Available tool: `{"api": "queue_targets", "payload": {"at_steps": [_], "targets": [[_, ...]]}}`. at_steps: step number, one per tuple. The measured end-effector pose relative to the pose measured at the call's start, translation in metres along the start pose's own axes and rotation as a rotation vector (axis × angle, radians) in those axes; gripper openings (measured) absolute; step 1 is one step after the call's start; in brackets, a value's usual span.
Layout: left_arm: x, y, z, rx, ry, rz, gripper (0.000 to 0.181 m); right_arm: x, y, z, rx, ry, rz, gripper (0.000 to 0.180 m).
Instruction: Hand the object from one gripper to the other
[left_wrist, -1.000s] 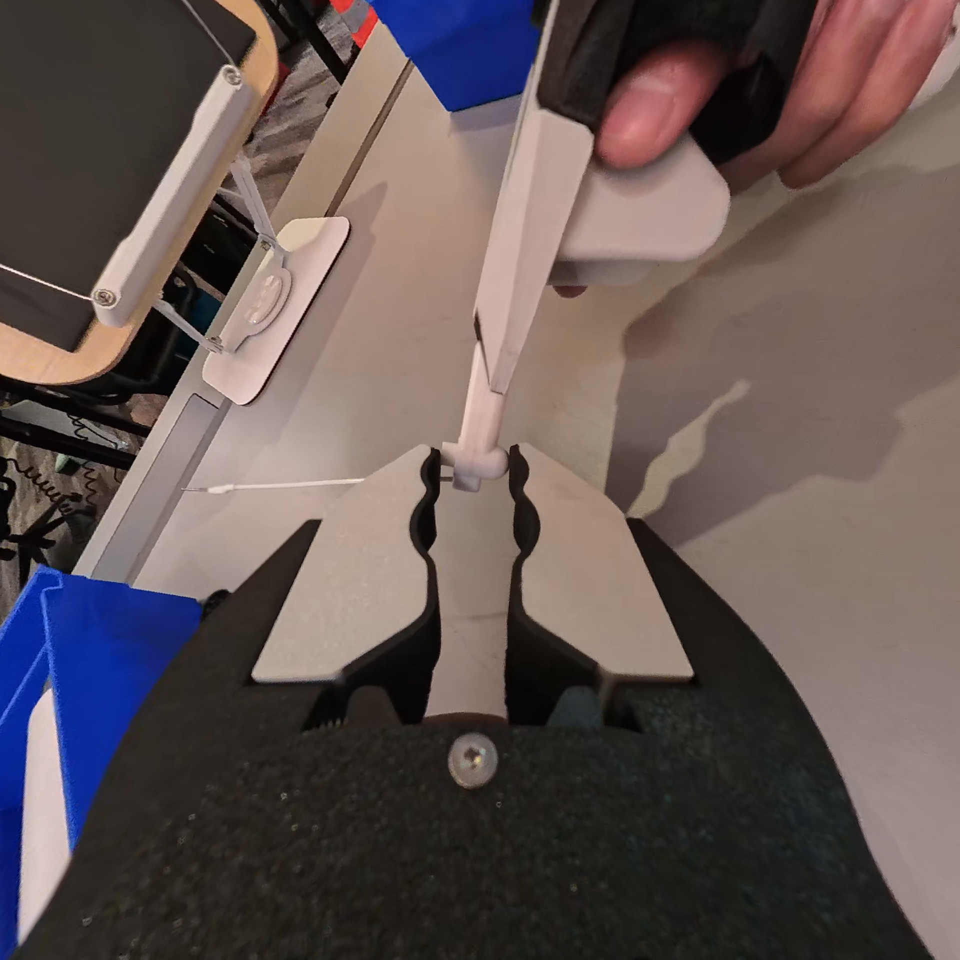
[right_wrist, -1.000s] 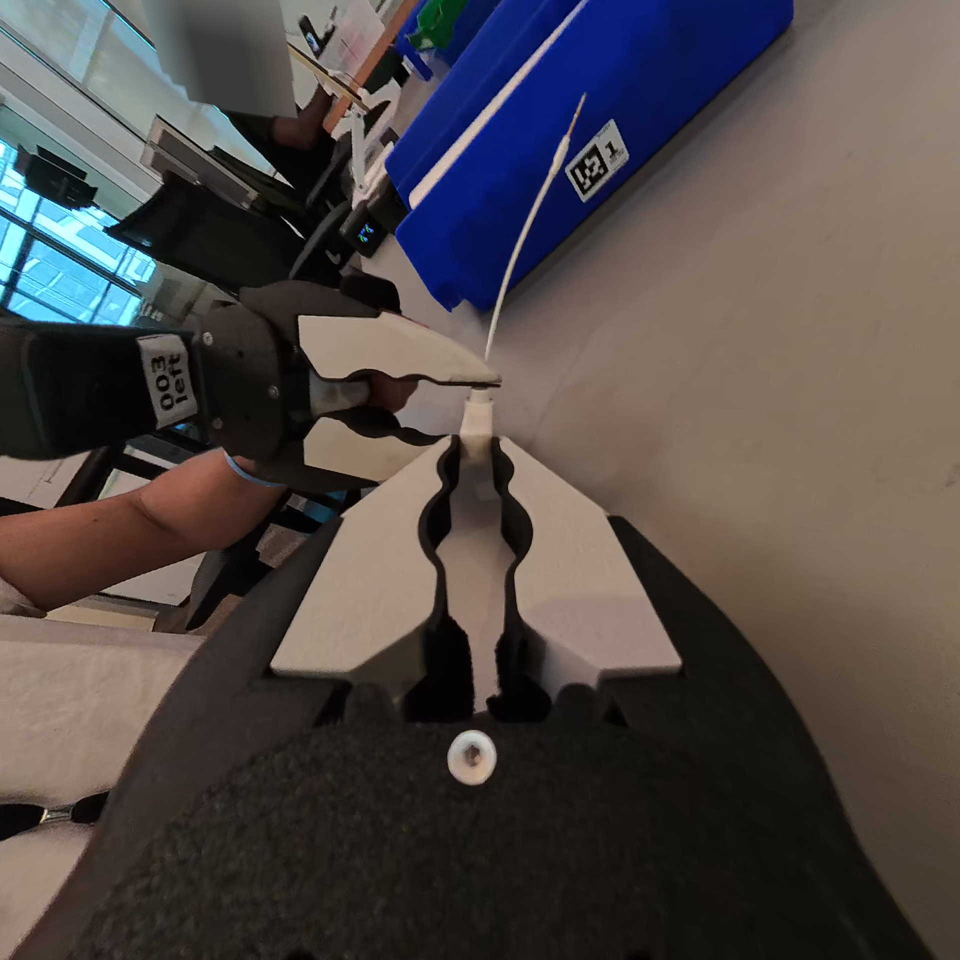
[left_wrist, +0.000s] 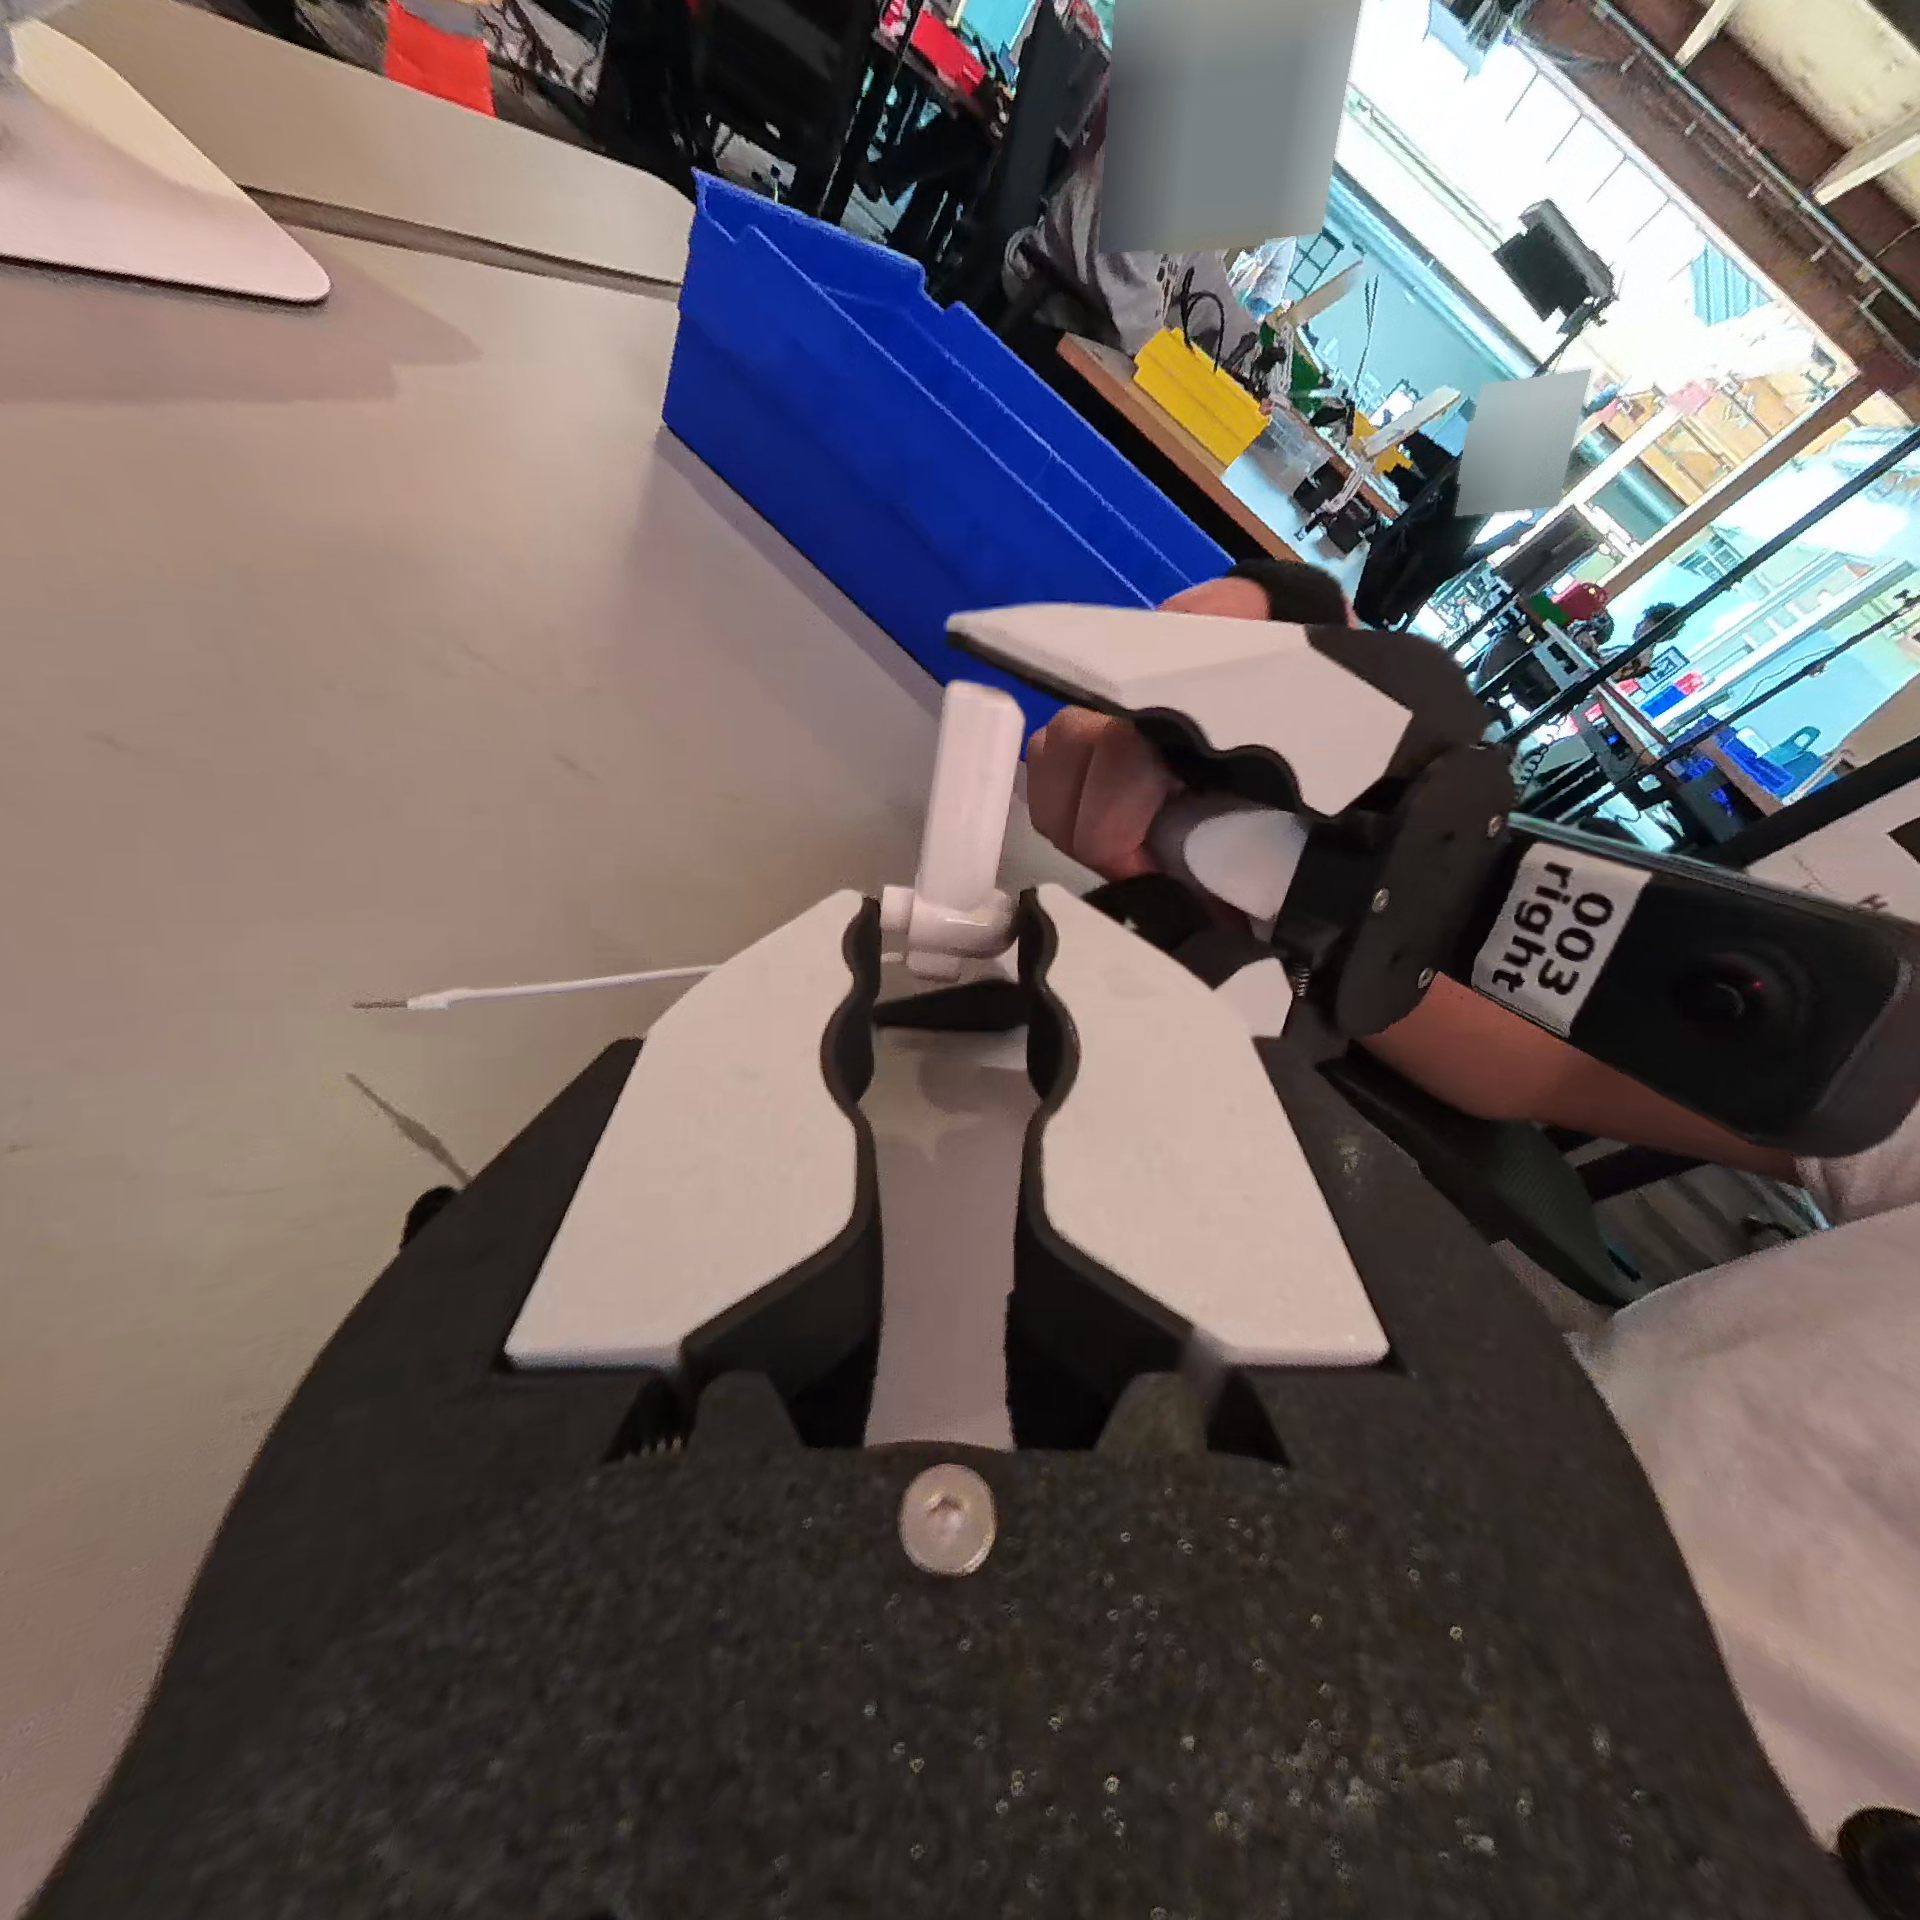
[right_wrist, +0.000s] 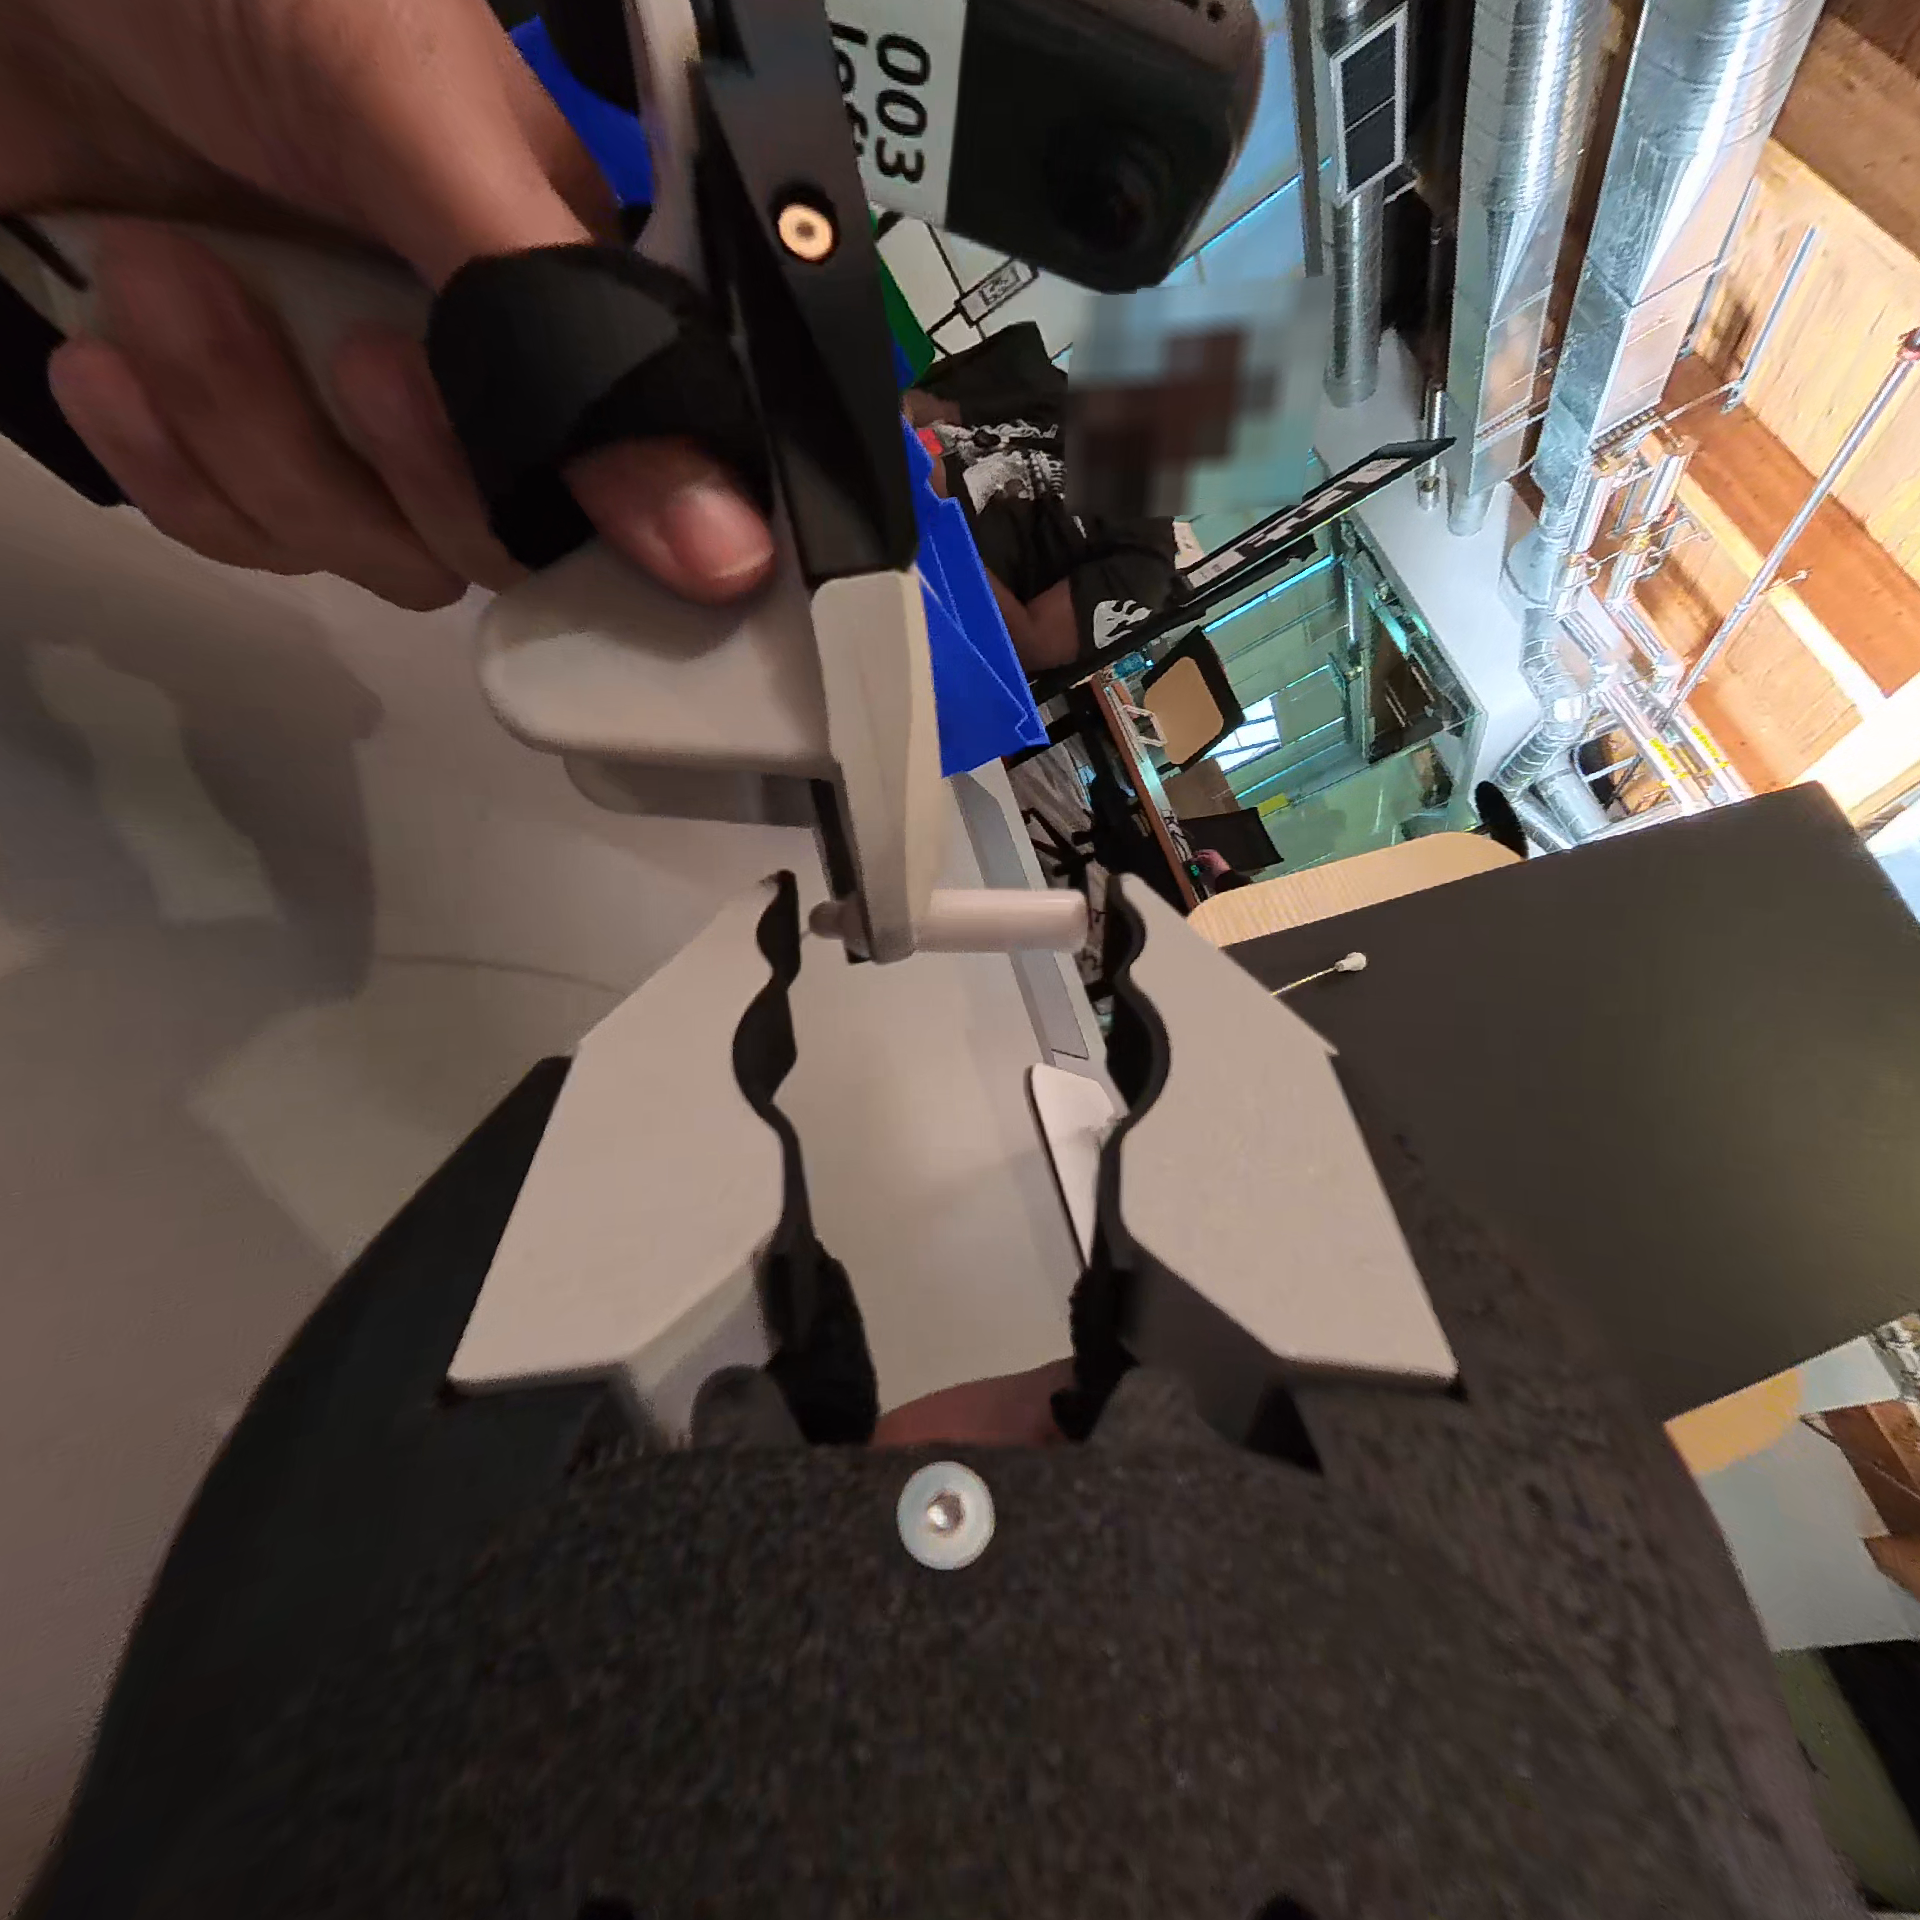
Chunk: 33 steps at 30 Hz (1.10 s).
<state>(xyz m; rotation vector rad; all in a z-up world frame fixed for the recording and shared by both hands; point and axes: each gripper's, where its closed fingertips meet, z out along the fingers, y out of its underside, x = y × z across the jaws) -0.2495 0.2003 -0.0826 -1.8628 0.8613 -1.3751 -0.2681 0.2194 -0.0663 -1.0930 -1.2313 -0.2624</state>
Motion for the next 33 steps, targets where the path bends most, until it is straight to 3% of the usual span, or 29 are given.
{"api": "queue_targets", "payload": {"at_steps": [9,12,16,19,22,26,29,33], "targets": [[0.004,-0.002,-0.003,0.021,-0.015,0.012,0.029,0.004,0.006,-0.001,-0.043,0.010,-0.039,0.054],[0.027,-0.015,-0.037,0.149,0.022,-0.066,0.060,0.015,0.012,-0.007,-0.040,0.028,0.028,0.054],[0.022,0.010,-0.090,0.240,-0.207,0.030,0.058,0.034,0.021,-0.017,-0.037,0.055,0.155,0.054],[0.014,0.033,-0.114,0.257,-0.355,0.127,0.058,0.078,0.024,-0.030,-0.040,0.113,0.286,0.054],[0.017,0.051,-0.121,0.204,-0.389,0.157,0.057,0.164,0.034,-0.063,-0.032,0.184,0.468,0.054],[0.018,0.064,-0.114,0.161,-0.340,0.126,0.053,0.252,0.105,-0.128,-0.267,0.251,0.624,0.054],[0.020,0.069,-0.104,0.130,-0.287,0.106,0.051,0.258,0.185,-0.180,-0.517,0.266,0.808,0.054],[0.022,0.070,-0.096,0.089,-0.277,0.154,0.048,0.230,0.265,-0.205,-0.562,0.356,1.024,0.054]]}}
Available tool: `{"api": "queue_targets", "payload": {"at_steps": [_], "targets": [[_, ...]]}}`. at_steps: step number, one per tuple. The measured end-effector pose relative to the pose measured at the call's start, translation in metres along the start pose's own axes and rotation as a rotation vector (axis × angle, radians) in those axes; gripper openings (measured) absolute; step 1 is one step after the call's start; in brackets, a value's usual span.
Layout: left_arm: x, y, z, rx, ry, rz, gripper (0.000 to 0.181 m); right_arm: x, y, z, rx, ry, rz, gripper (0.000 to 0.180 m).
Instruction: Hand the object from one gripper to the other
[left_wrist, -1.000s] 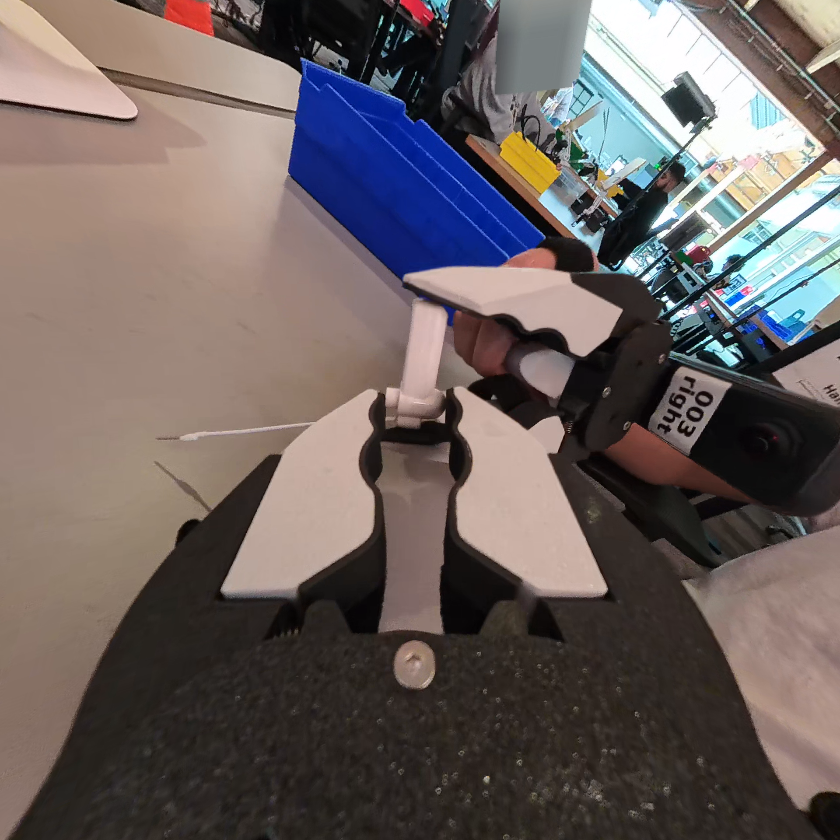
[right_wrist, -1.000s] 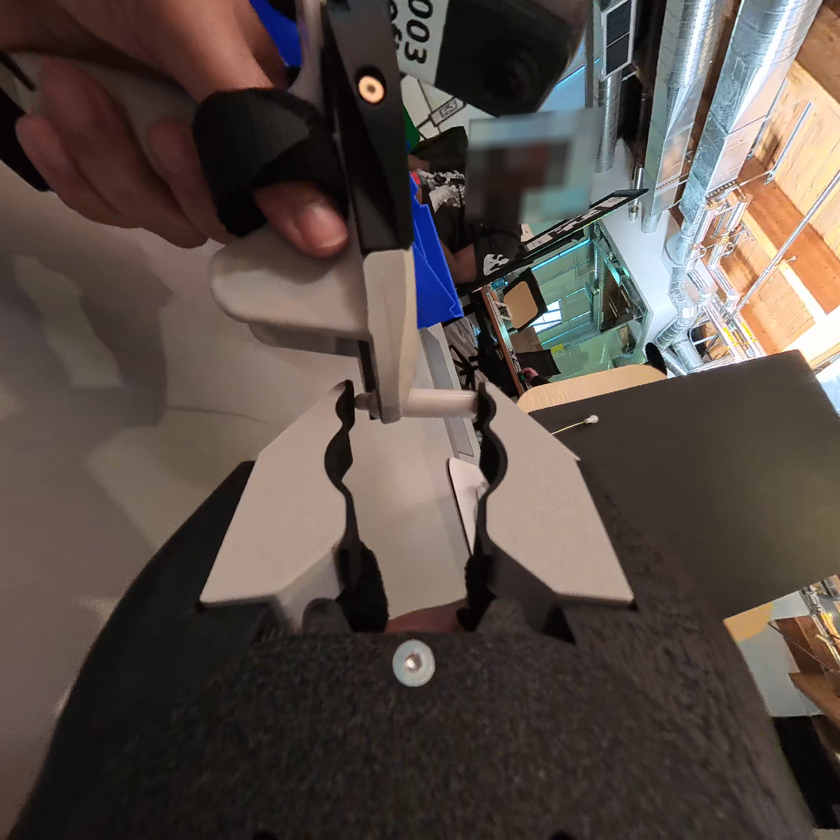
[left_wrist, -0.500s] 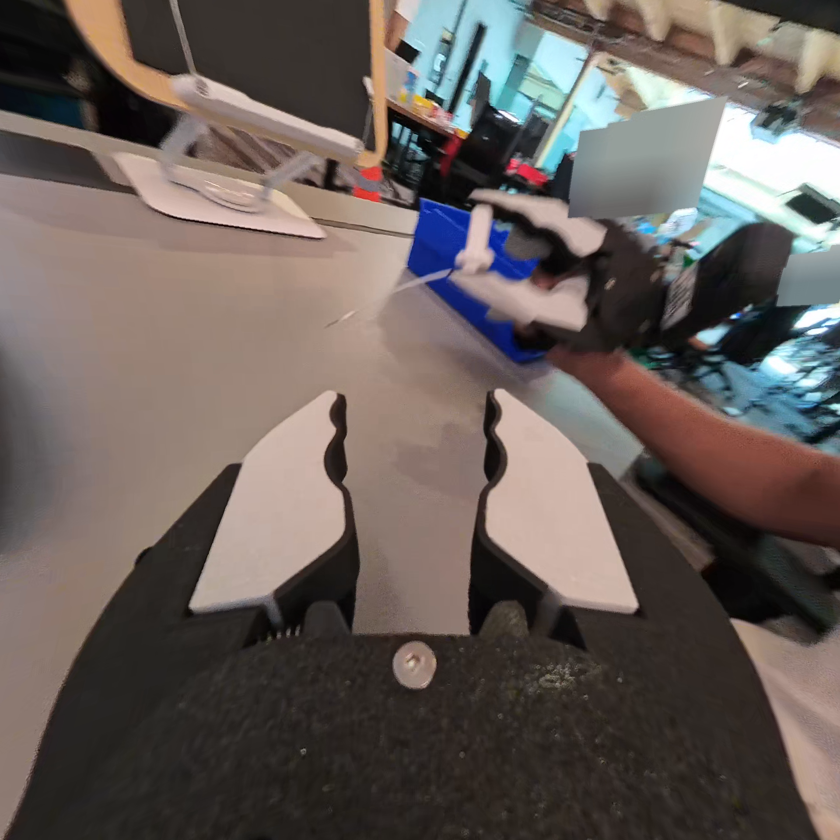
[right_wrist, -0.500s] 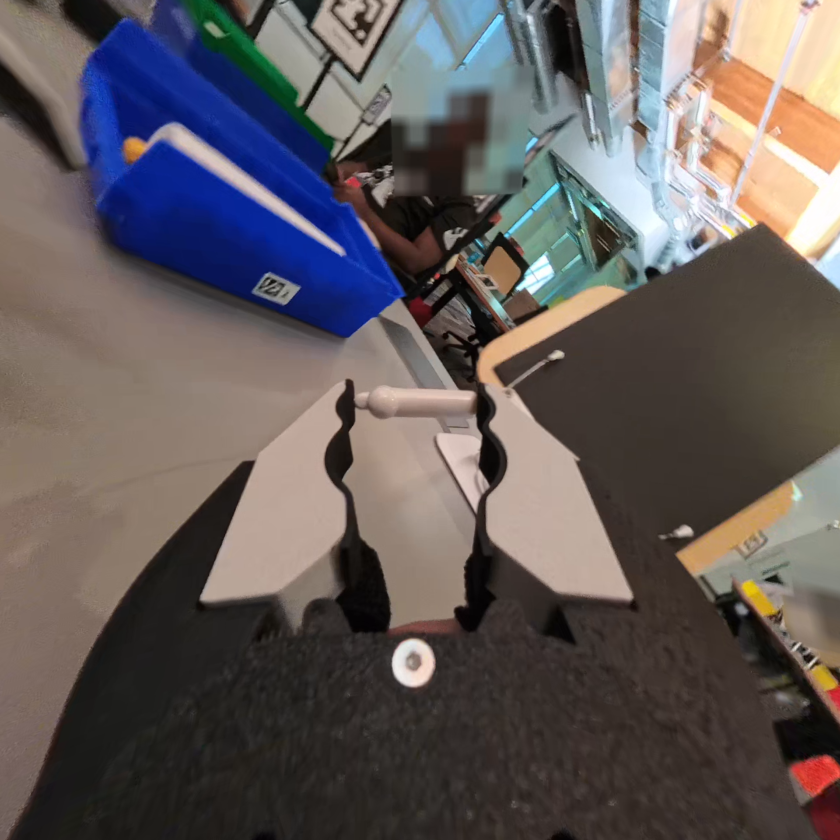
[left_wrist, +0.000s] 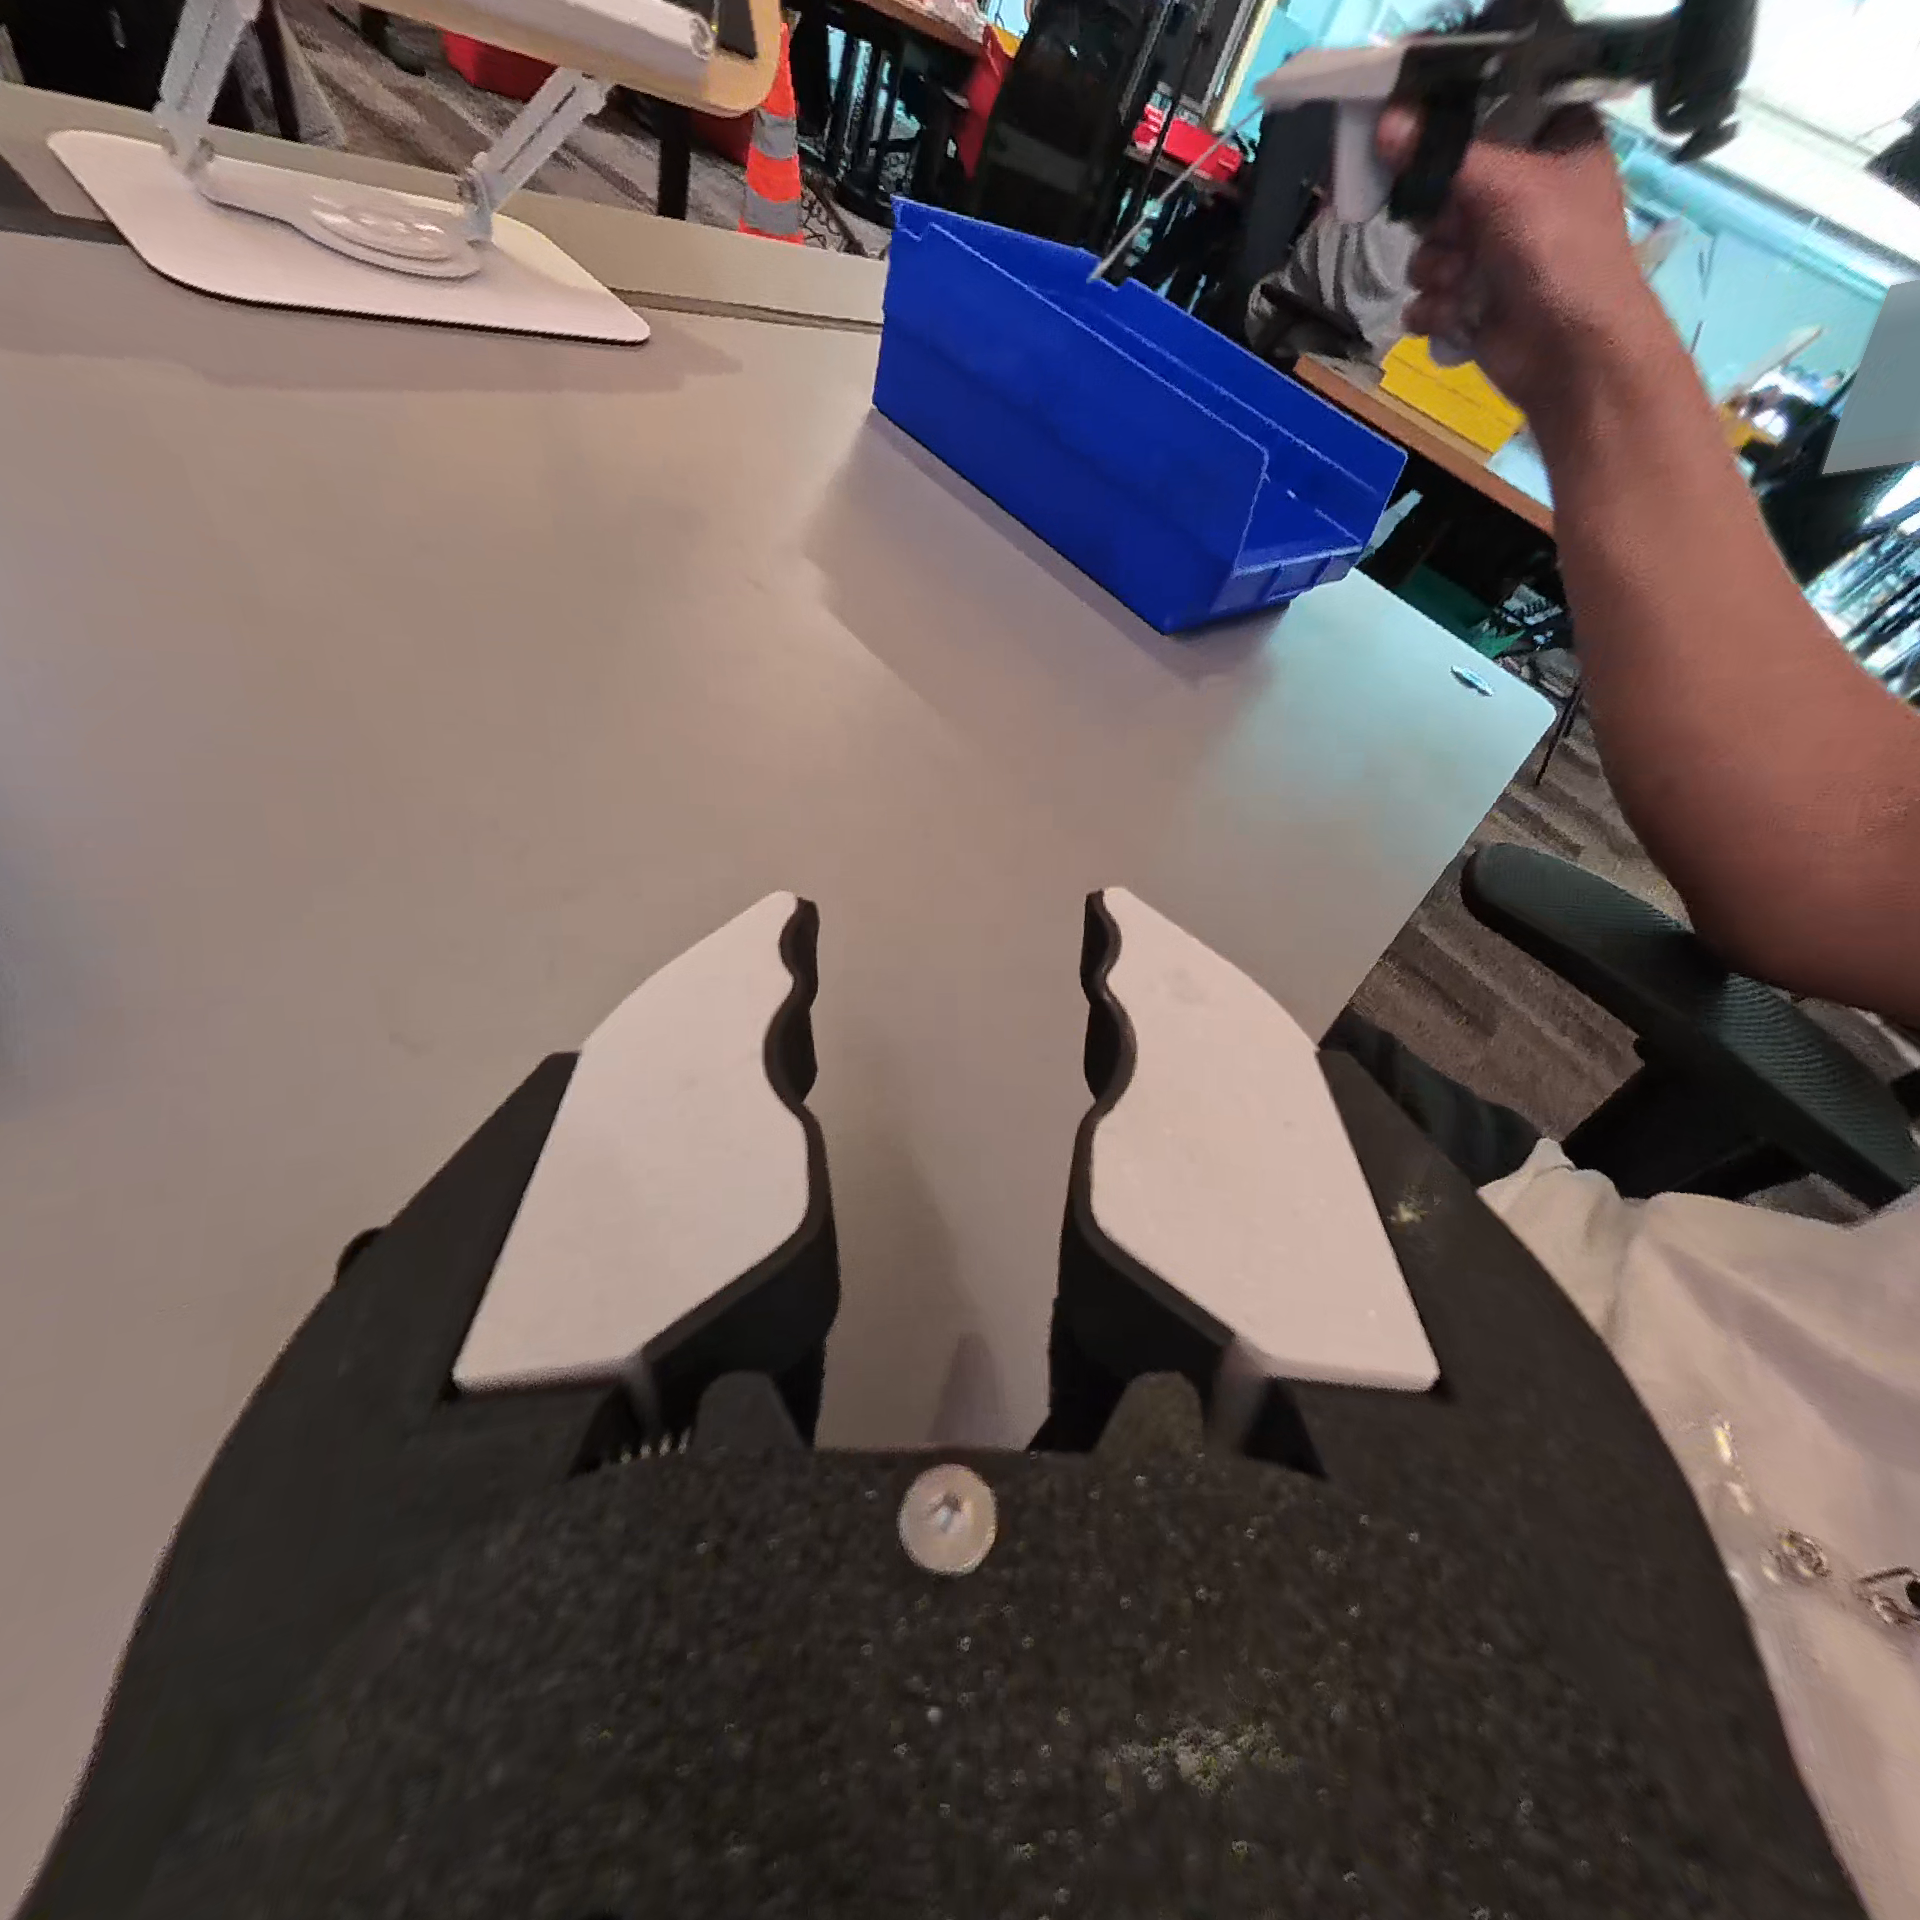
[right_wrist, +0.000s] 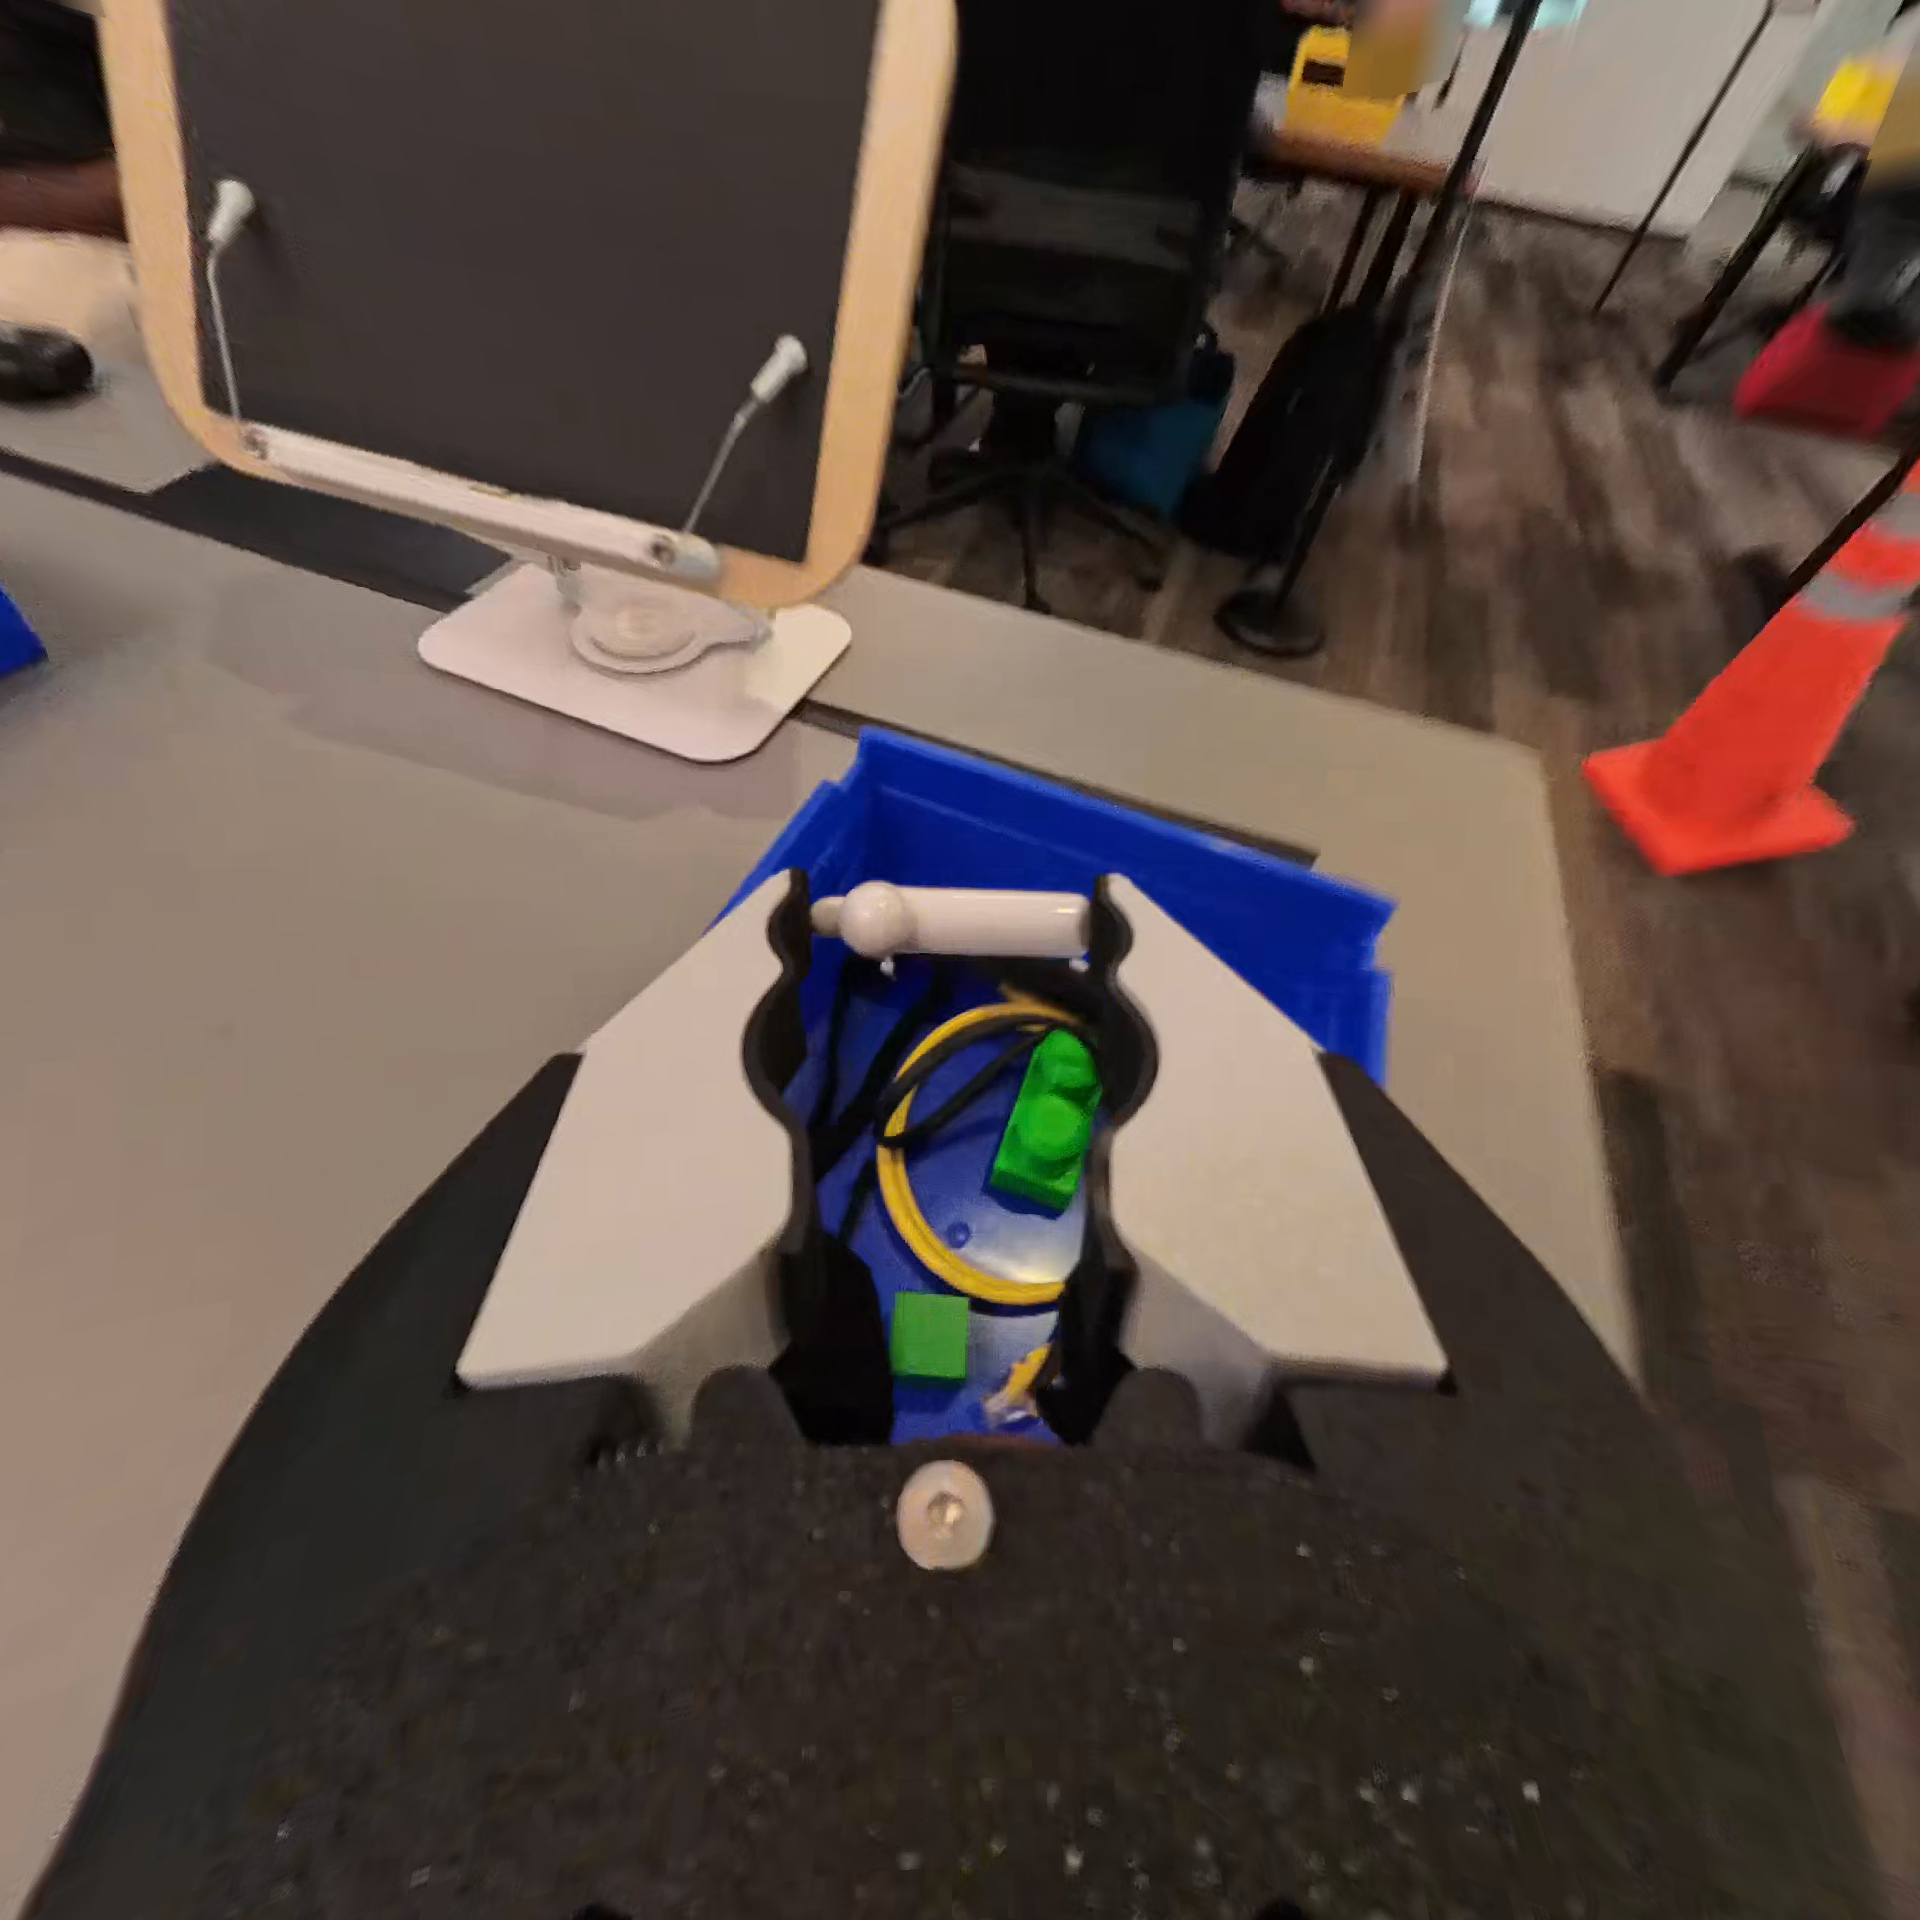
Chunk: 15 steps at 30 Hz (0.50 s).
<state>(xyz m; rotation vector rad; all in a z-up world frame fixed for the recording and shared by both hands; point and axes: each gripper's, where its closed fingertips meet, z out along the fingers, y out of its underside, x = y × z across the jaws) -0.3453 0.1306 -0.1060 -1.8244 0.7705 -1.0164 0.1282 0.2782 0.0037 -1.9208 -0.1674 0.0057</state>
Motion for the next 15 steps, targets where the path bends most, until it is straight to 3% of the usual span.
{"api": "queue_targets", "payload": {"at_steps": [2,5,11,15], "targets": [[0.003,0.001,0.004,-0.009,0.008,0.019,0.048,0.010,0.028,0.019,-0.005,-0.007,0.129,0.054],[0.008,0.005,0.008,-0.038,0.019,0.030,0.048,0.022,0.080,0.044,-0.165,0.043,0.197,0.054],[0.006,0.006,0.001,-0.033,-0.005,0.047,0.047,0.010,0.145,0.062,-0.478,0.049,0.144,0.054],[0.006,0.005,-0.002,-0.017,0.008,0.014,0.046,0.010,0.168,0.068,-0.596,0.085,0.136,0.054]]}}
